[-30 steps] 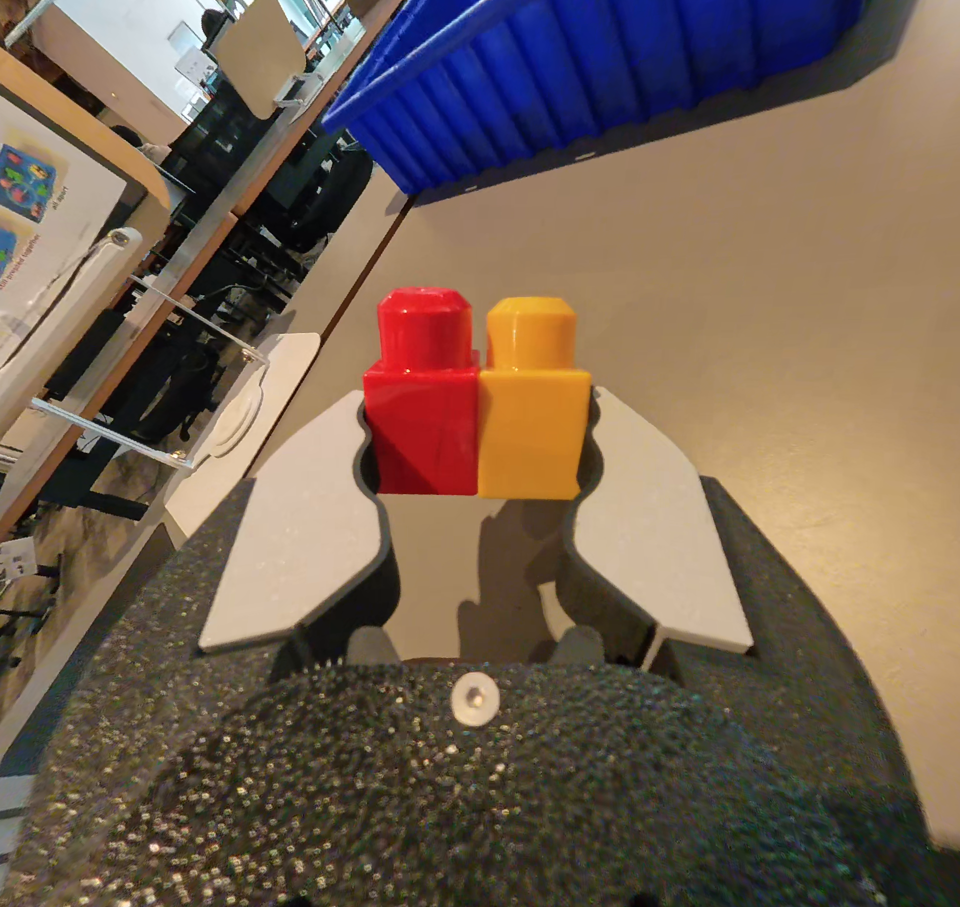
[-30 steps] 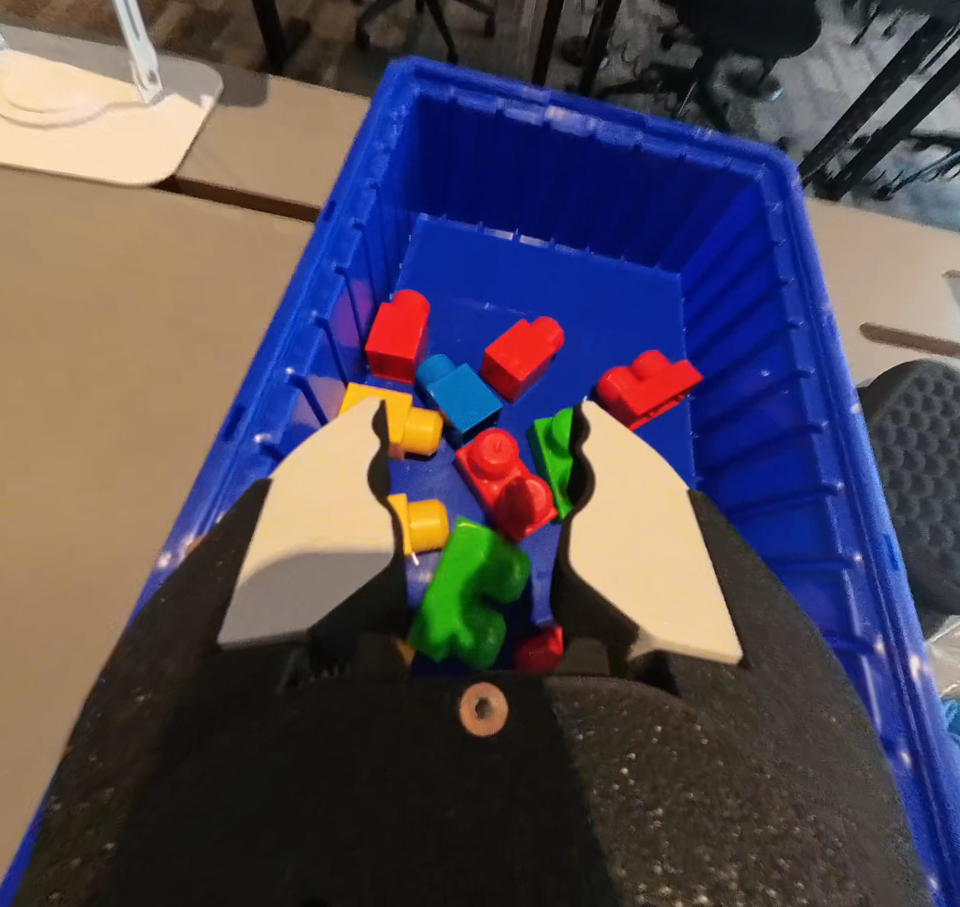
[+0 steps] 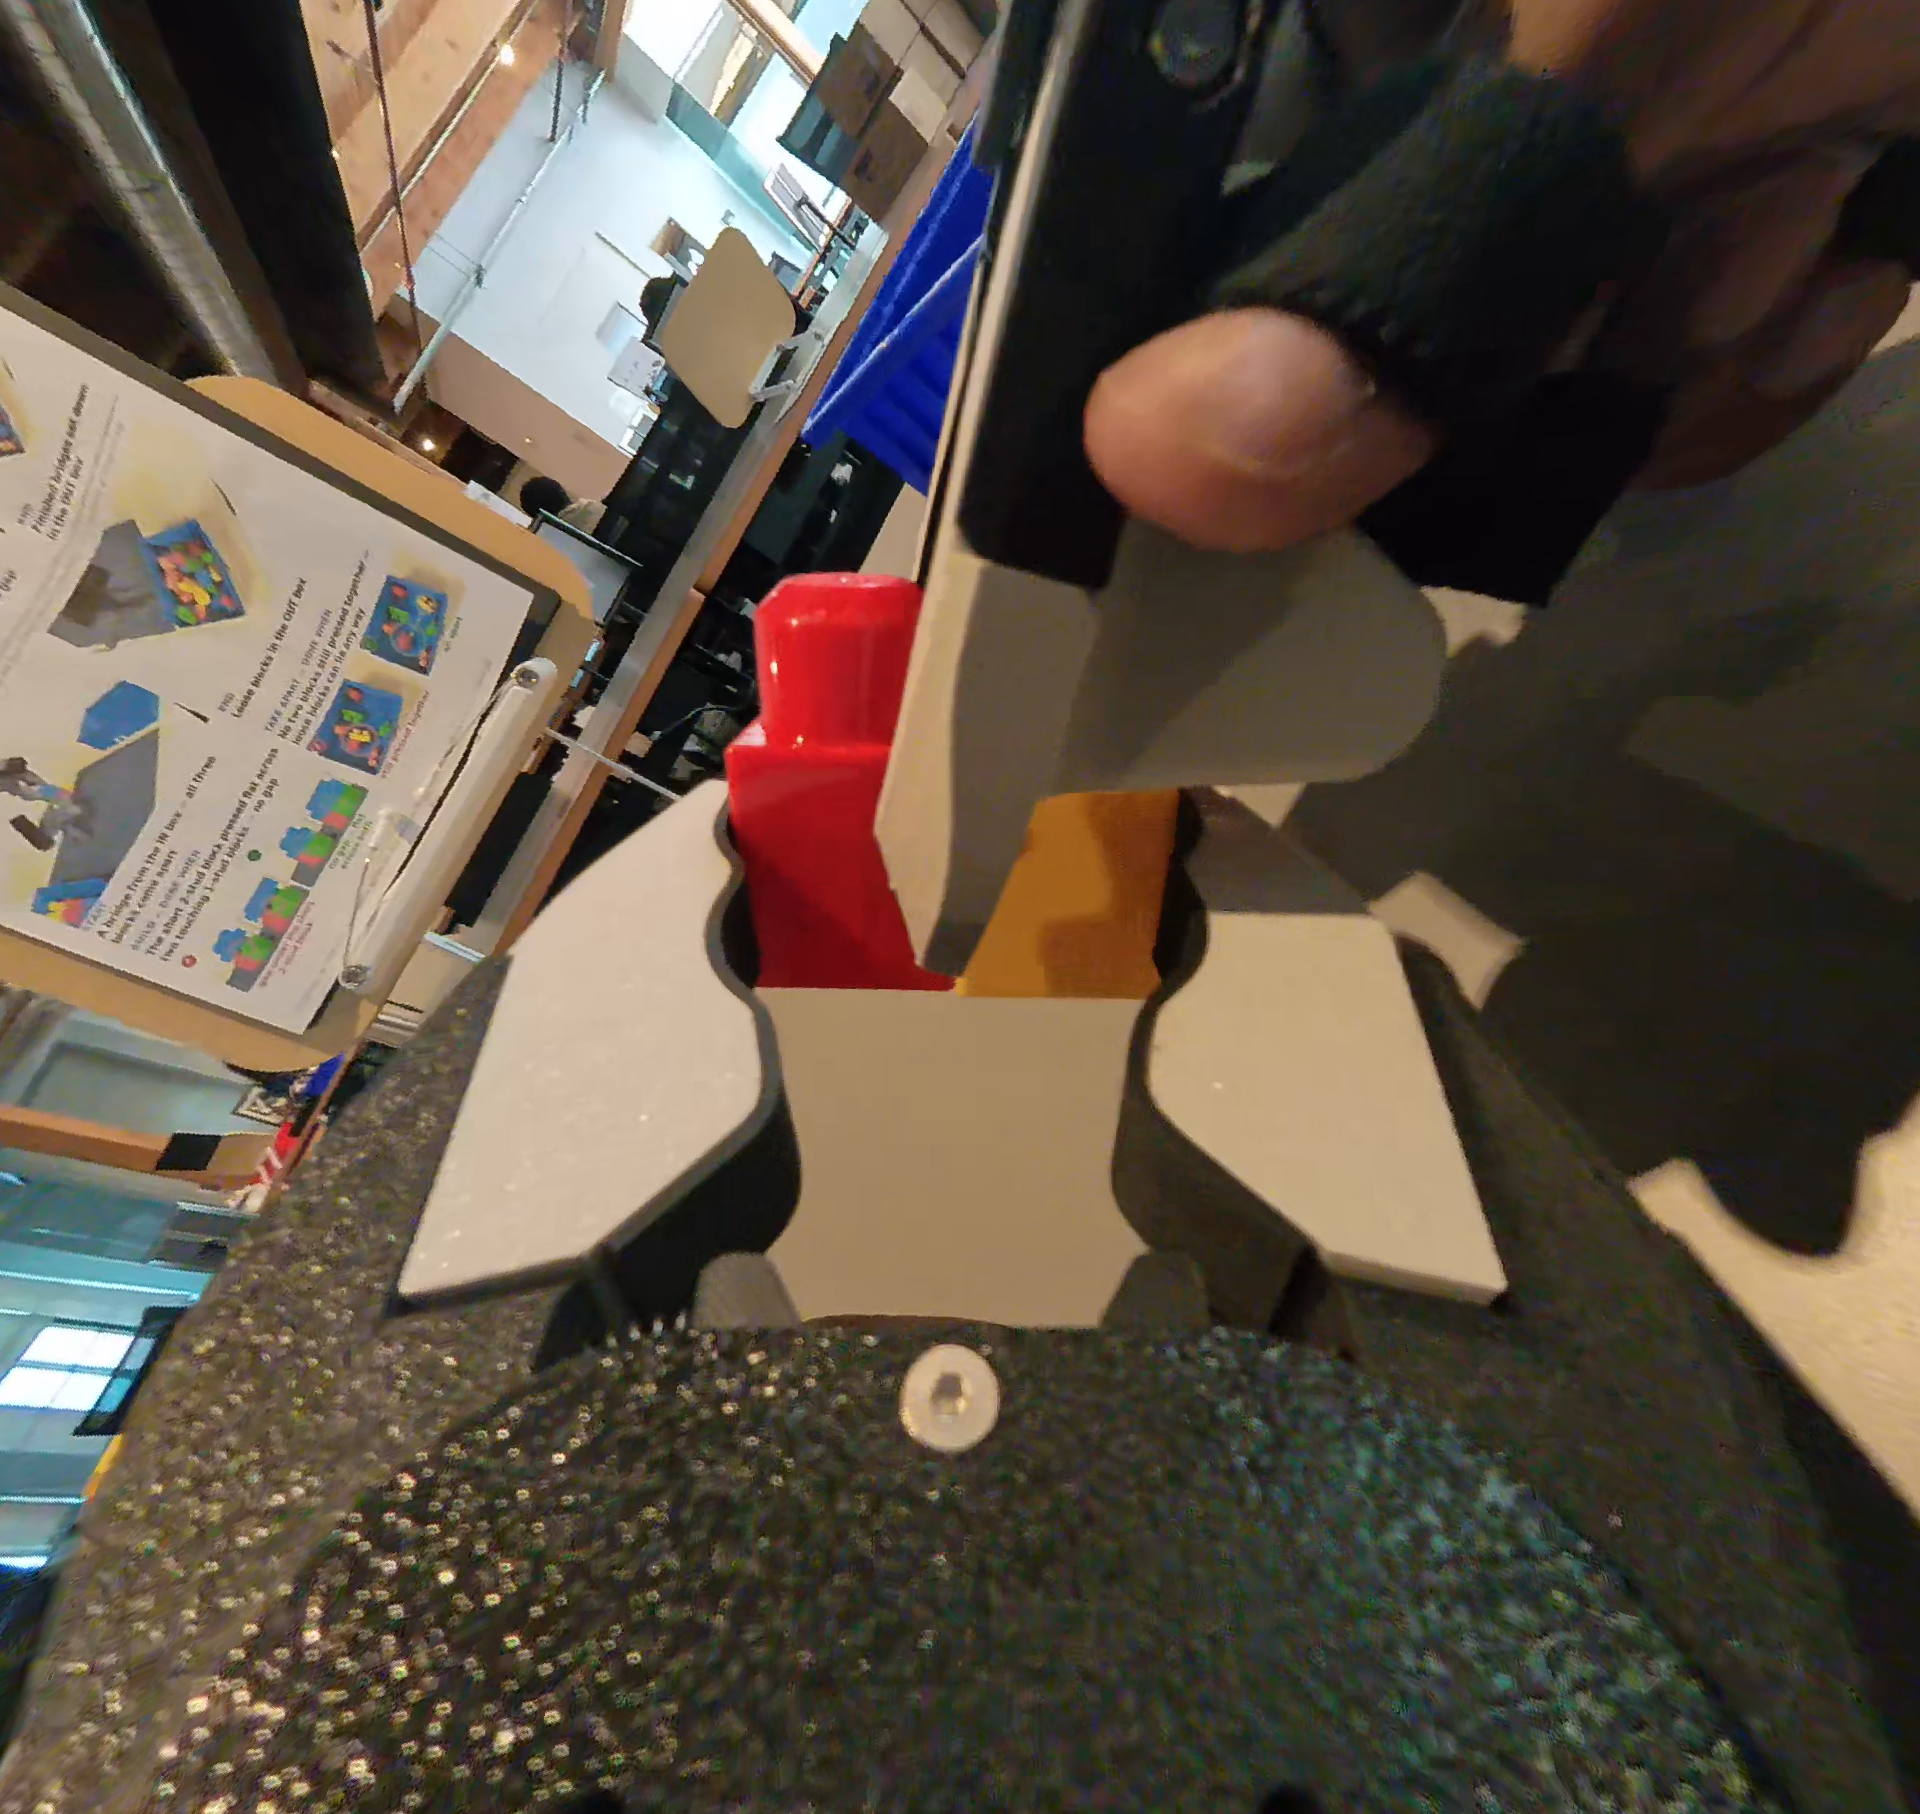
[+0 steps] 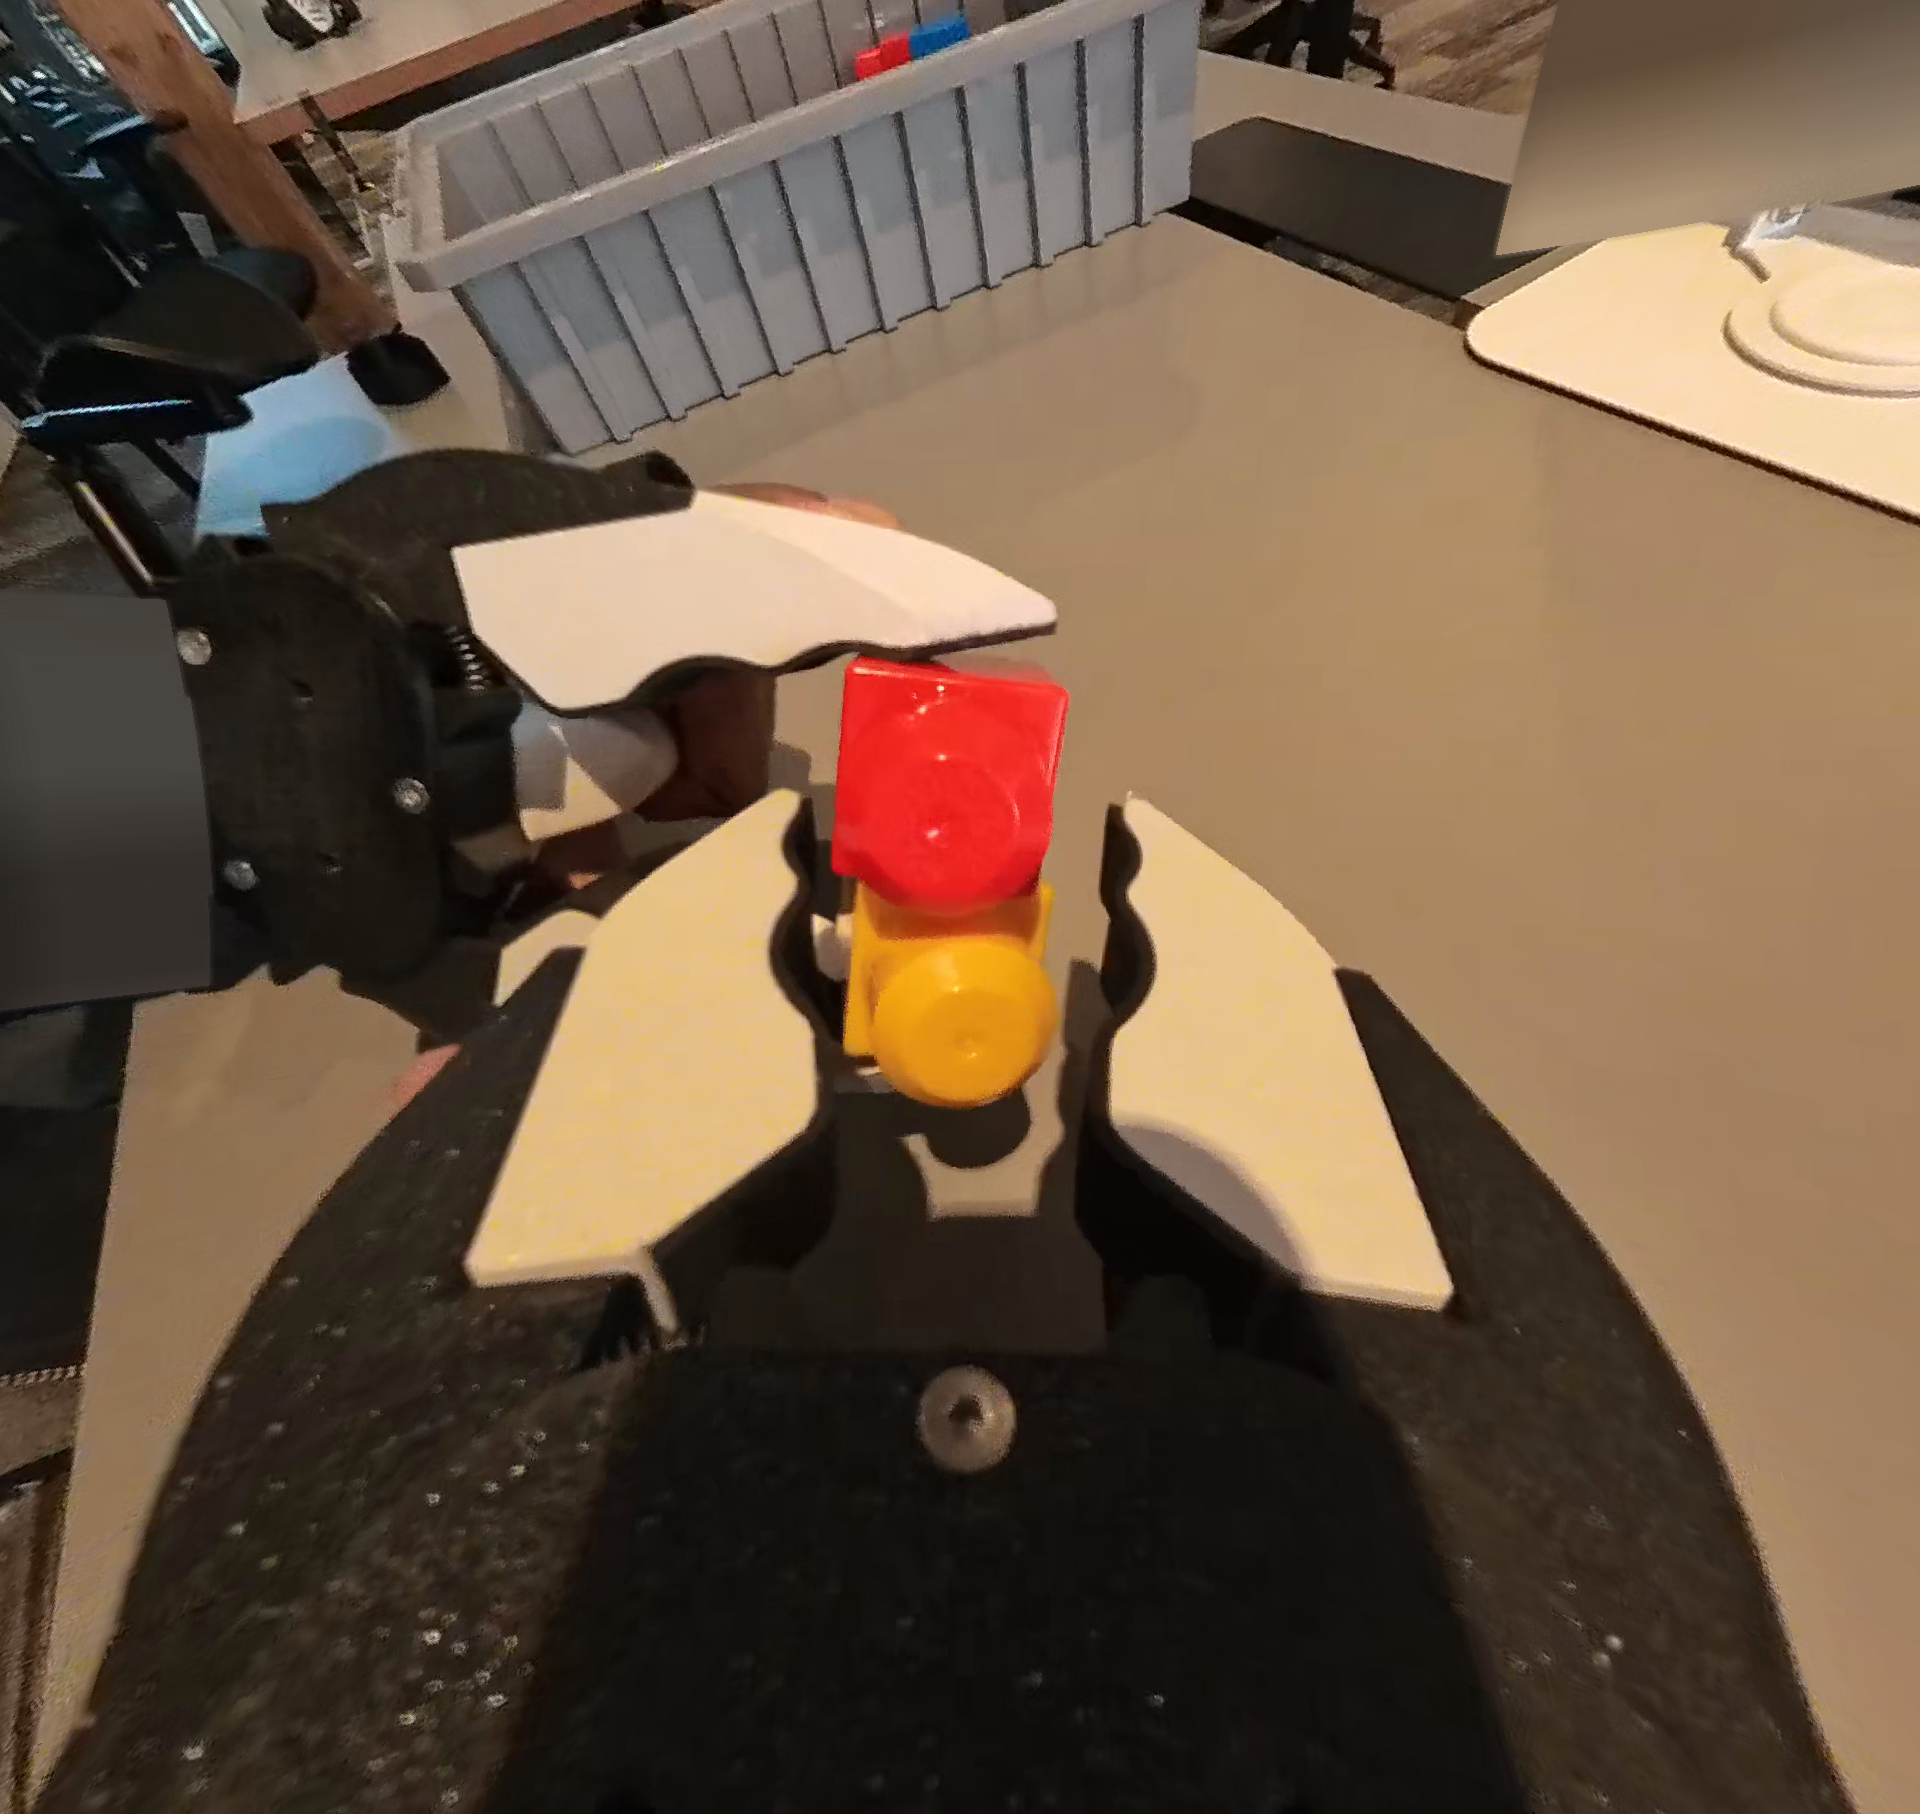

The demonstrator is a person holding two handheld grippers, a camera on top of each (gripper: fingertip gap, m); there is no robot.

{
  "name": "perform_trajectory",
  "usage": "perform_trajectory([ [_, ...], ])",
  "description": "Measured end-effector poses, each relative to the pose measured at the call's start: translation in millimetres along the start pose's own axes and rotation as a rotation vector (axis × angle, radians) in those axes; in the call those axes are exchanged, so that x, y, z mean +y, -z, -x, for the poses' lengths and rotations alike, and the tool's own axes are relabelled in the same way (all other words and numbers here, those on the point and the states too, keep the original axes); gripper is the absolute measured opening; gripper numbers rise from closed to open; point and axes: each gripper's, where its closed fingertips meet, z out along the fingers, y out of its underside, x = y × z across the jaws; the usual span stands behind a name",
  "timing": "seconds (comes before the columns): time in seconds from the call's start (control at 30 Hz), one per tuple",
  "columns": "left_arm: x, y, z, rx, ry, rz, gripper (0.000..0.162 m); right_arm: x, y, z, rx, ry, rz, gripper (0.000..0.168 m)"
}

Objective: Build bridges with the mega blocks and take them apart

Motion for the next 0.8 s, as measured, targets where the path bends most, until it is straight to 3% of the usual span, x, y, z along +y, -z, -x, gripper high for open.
perform_trajectory([
  [0.03,0,0,0,-0.004,-0.010,0.001,0.074,-1,0,0,0.002,0.001,-0.004,0.050],
  [0.2,-2,0,0,-0.021,-0.041,0.000,0.074,8,-5,4,-0.010,0.004,0.039,0.041],
  [0.8,-1,-1,-5,-0.035,-0.106,0.005,0.075,9,-5,1,0.021,0.019,0.052,0.037],
])
